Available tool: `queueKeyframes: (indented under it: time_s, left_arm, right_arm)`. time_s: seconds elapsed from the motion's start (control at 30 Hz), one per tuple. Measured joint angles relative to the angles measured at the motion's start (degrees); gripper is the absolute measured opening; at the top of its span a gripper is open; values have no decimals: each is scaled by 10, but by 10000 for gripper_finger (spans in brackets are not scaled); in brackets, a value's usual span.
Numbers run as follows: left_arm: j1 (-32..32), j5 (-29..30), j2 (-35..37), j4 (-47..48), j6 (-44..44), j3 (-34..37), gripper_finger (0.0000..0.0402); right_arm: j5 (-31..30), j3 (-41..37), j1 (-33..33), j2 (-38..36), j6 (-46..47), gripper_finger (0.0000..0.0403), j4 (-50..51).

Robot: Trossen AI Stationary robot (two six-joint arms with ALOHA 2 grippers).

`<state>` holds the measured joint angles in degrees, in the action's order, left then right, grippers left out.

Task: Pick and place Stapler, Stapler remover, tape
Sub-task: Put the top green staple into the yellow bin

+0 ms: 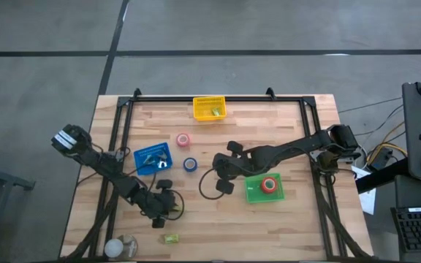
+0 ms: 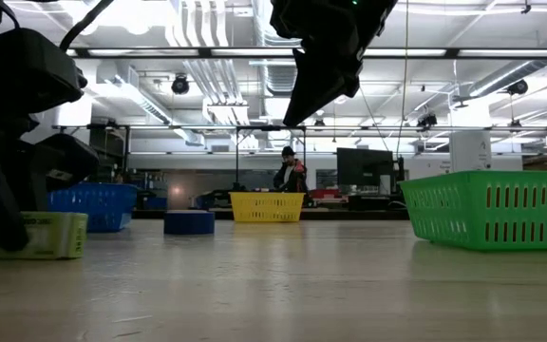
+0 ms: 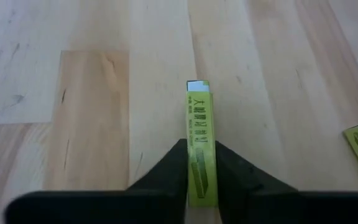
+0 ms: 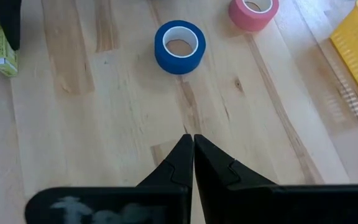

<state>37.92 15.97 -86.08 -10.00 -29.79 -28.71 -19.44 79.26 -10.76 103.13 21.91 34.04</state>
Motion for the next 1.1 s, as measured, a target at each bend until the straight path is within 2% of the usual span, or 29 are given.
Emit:
queueKeyframes:
  time_s: [0.07, 0.27, 0.4, 0.53, 0.67, 0.77, 0.83, 0.9, 1.0, 1.1]
  left_arm:
    - [-2, 9, 0, -3, 14, 0, 41]
    - [-19, 93, 12, -39, 83, 0, 41]
    - [-43, 182, 44, -40, 109, 0, 74]
    - [-87, 234, 85, -43, 153, 0, 88]
    - [-161, 252, 129, -50, 160, -2, 64]
    - [-221, 204, 156, -50, 164, -6, 31]
    - [-255, 136, 169, -48, 162, -10, 10]
    - [-277, 57, 178, -39, 151, -12, 5]
    - [-280, -11, 179, -23, 93, -10, 23]
    - [-259, -21, 165, 17, 63, -9, 63]
  right_arm:
    - [0, 0, 0, 0, 0, 8, 0]
    - [-2, -1, -15, -2, 2, 8, 0]
    - [-18, -3, -40, -8, 2, 8, 0]
    - [-70, -5, -71, -17, 1, 8, 1]
    - [-91, -10, -90, -32, 3, 8, -2]
    - [-95, -26, -97, -41, 6, 8, -4]
    - [-96, -40, -99, -46, 9, 8, -7]
    - [-95, -54, -99, -51, 20, 8, -8]
    - [-97, -73, -99, -56, 34, 8, -10]
    - [-97, -89, -99, -57, 44, 8, -18]
